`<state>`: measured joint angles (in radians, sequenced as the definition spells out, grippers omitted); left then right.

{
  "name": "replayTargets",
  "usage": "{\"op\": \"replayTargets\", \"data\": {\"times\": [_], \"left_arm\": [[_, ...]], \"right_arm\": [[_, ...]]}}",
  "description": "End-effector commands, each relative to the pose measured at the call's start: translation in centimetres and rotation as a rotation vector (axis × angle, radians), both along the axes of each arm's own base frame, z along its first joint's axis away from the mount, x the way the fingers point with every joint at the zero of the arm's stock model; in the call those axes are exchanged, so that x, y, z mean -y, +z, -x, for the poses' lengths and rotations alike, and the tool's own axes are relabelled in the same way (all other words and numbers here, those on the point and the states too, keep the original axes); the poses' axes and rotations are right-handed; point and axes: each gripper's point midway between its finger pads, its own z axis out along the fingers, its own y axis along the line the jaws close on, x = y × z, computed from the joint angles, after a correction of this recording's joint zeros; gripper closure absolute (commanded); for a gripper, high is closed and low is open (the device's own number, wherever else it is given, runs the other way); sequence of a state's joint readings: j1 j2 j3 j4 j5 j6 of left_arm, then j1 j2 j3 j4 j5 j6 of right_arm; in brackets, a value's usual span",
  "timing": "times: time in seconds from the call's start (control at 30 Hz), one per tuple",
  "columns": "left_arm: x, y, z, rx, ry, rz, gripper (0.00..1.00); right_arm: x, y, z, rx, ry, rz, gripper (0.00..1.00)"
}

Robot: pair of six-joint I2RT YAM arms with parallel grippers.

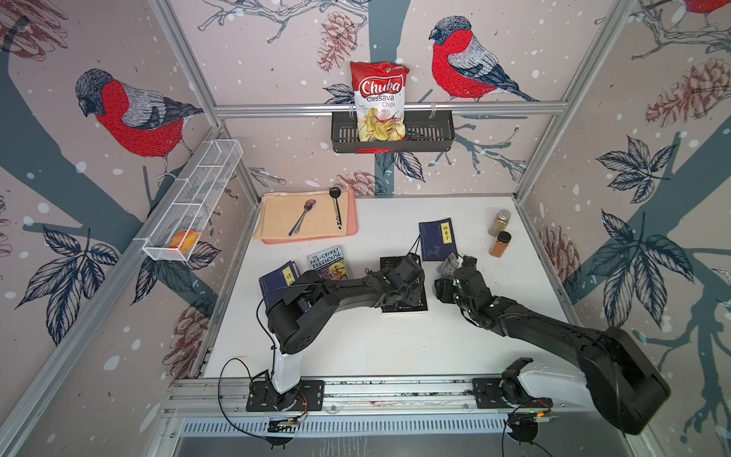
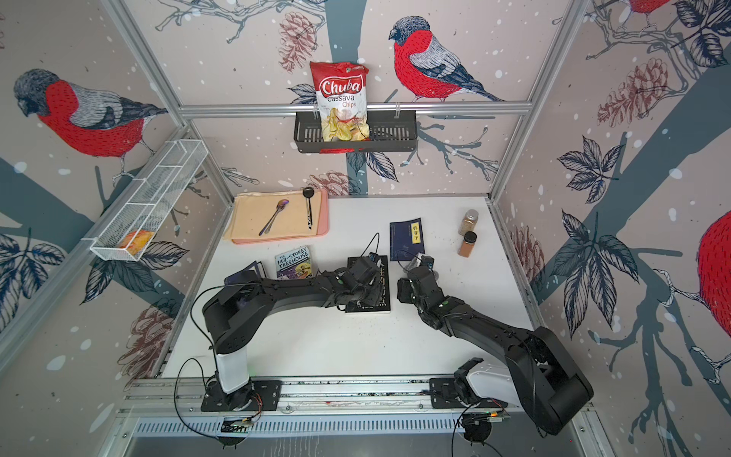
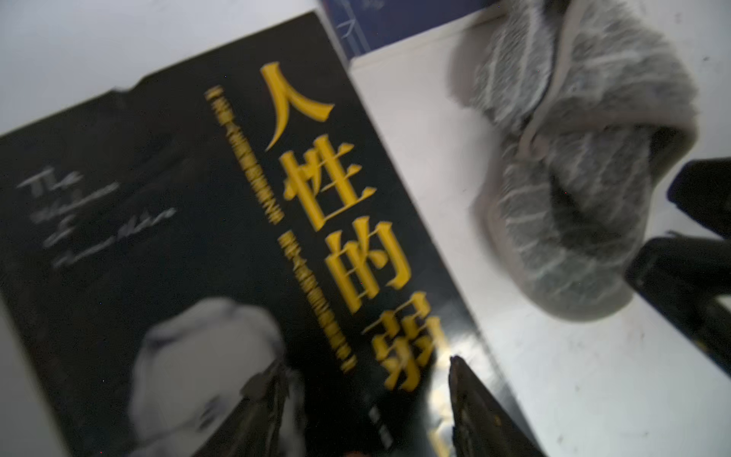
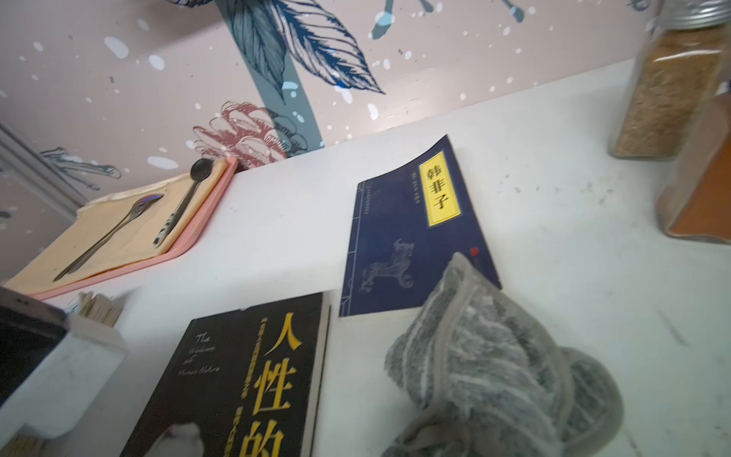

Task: Wipe the cover of the book
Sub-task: Move the book to the center of the board.

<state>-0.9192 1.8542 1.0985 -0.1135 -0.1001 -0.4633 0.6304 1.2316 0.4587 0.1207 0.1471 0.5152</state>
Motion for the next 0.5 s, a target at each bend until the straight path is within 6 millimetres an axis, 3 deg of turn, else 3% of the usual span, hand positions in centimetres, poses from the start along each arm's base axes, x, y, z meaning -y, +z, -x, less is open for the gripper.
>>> {"op": "replayTargets", "data": {"times": [0.0,0.17,0.47], "left_arm": [[-3.2,0.6,0.3,0.005,0.064,-0.031,0.35],[-6.5,0.8,0.9,-0.004,0.104,-0.04,0.35],[-6.5,-0.8,1.3,-0.055,0.088,0.036,0.44]], "right_arm": [[-1.6,0.0,0.5,-0.002,0.054,-0.028,0.46],[-3.5,-1.8,1.8,-0.05,0.118,-0.041,0.52],[-6.0,-4.7,3.1,-0.13,0.198,-0.064,0.58]]}}
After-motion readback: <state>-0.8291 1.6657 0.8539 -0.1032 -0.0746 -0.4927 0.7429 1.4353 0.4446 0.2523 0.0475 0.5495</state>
